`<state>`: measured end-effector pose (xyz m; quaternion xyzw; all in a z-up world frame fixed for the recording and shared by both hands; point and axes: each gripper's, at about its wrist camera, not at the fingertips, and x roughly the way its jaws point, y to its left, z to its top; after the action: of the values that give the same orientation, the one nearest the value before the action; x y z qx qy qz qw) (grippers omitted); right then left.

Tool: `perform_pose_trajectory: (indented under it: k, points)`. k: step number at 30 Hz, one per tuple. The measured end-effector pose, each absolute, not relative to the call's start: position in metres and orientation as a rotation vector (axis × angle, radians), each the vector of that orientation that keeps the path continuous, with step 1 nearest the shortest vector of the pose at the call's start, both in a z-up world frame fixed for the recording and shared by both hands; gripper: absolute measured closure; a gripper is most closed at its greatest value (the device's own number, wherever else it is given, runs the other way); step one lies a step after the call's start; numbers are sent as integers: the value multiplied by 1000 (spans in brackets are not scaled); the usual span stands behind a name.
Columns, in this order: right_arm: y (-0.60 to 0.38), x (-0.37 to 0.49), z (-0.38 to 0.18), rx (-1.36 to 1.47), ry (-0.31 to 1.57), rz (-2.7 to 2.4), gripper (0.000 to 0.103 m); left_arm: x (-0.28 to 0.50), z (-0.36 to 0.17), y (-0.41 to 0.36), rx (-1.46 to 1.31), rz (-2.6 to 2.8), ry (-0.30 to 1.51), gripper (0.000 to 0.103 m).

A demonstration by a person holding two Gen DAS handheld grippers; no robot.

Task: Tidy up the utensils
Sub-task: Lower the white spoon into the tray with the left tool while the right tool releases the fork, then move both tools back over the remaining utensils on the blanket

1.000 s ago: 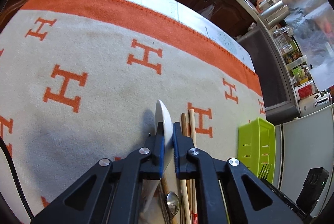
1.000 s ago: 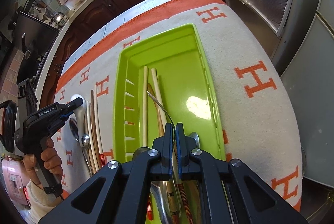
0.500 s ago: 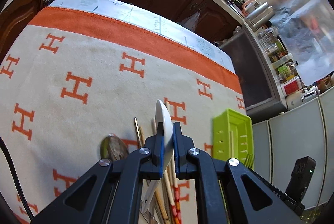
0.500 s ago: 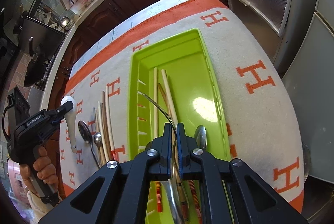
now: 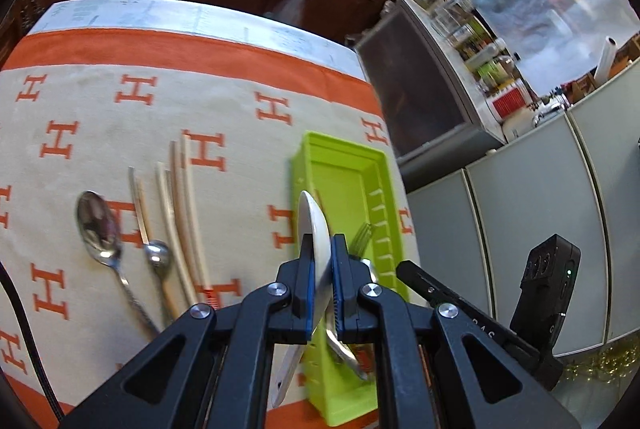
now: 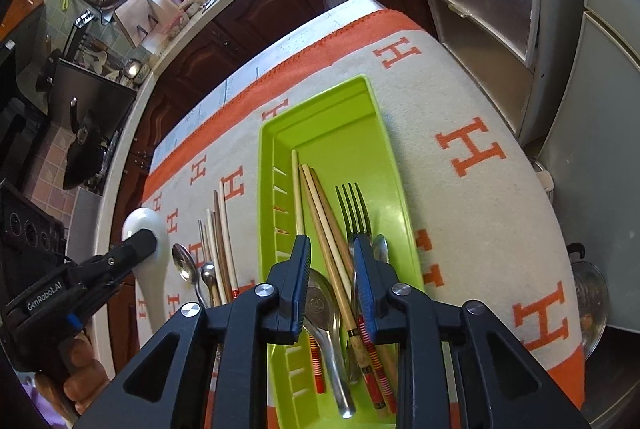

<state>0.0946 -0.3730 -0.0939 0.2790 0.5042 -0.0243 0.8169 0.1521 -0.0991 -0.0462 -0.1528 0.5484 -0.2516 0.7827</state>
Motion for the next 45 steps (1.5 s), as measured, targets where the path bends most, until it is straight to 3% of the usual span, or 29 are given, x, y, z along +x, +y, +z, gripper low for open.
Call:
perform_pose_trajectory:
  k: [16,20,22,29,35,45]
  points:
    - [-423,57,-93,701,1016,-156,80,170,-103,-199,-206,-505,1287,97]
    - [-425,56,-97,705,1017,-151,80,168,-103,-201,-146,-500,1252,81]
    - [-424,58,-99,700,1015,-155,80,163,-96,-200,-122,-505,1215,79]
    - [-403,67,-111,666,1048,-142,80,139,-58,-163,-58,-498,1107,62]
    - [-376,73,-107,556,1051,-170,72,122,-39,-107,5,-385,1046,60]
    - [-335,65,-74,473,1020,-110,72,93,-44,-18,11,-231,1035,57]
